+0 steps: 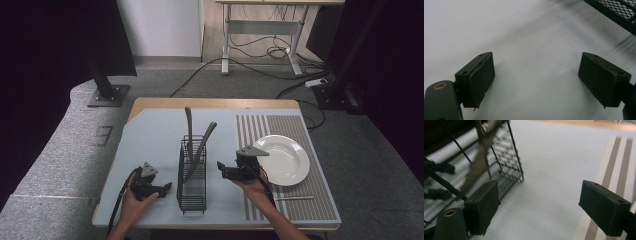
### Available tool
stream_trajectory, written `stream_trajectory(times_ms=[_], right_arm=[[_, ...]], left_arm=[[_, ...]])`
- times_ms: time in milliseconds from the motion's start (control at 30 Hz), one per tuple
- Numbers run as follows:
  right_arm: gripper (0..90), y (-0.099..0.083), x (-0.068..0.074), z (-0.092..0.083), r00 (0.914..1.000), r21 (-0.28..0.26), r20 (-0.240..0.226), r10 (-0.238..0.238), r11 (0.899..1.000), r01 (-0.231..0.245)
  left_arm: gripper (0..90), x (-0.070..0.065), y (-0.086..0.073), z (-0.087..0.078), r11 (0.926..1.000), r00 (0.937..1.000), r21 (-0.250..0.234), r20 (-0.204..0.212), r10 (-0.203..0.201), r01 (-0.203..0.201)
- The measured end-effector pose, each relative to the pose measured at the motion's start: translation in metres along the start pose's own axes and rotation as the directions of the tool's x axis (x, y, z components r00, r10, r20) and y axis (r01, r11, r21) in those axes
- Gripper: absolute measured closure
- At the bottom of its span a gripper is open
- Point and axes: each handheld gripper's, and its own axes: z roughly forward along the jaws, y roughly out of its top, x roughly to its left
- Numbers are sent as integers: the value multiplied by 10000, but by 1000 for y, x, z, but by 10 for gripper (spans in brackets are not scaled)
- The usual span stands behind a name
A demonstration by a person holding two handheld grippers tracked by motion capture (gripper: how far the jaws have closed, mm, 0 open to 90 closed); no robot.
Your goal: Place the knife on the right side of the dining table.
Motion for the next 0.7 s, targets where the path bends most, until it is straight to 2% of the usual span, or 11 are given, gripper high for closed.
stream_trajectory(times_ms=[100, 133, 167, 267, 300, 467, 533, 700], right_arm=[[176, 15, 2, -8, 9998, -389, -172, -52, 9992, 45], [176, 15, 2, -8, 9998, -389, -172, -52, 9992, 45], [183, 26, 3, -10, 9995, -594, -301, -77, 9982, 59], [198, 34, 4, -10, 9991, -740, -402, -130, 9972, 100], [212, 42, 8, -9, 9983, -857, -515, -273, 9961, 229], [222, 52, 16, -2, 9964, -882, -717, -448, 9954, 384], [231, 59, 25, 4, 9932, -788, -980, -623, 9954, 547], [247, 69, 35, 14, 9888, -761, -1216, -863, 9941, 774]], left_arm=[[131, 0, 0, 0, 10000, 10000, -2, -11, -9, 9], [131, 0, 0, 0, 10000, 10000, -2, -11, -9, 9], [131, 0, 0, 0, 10000, 10000, -6, -11, -1, 1], [131, 0, 0, 0, 10000, 10000, -6, -8, -2, 2], [131, 0, 0, 0, 10000, 10000, -4, -3, -4, 4], [131, 0, 0, 0, 10000, 10000, -8, -14, -13, 13], [131, 0, 0, 0, 10000, 10000, -9, -4, -14, 14], [131, 0, 0, 0, 10000, 10000, -12, -5, -12, 12]])
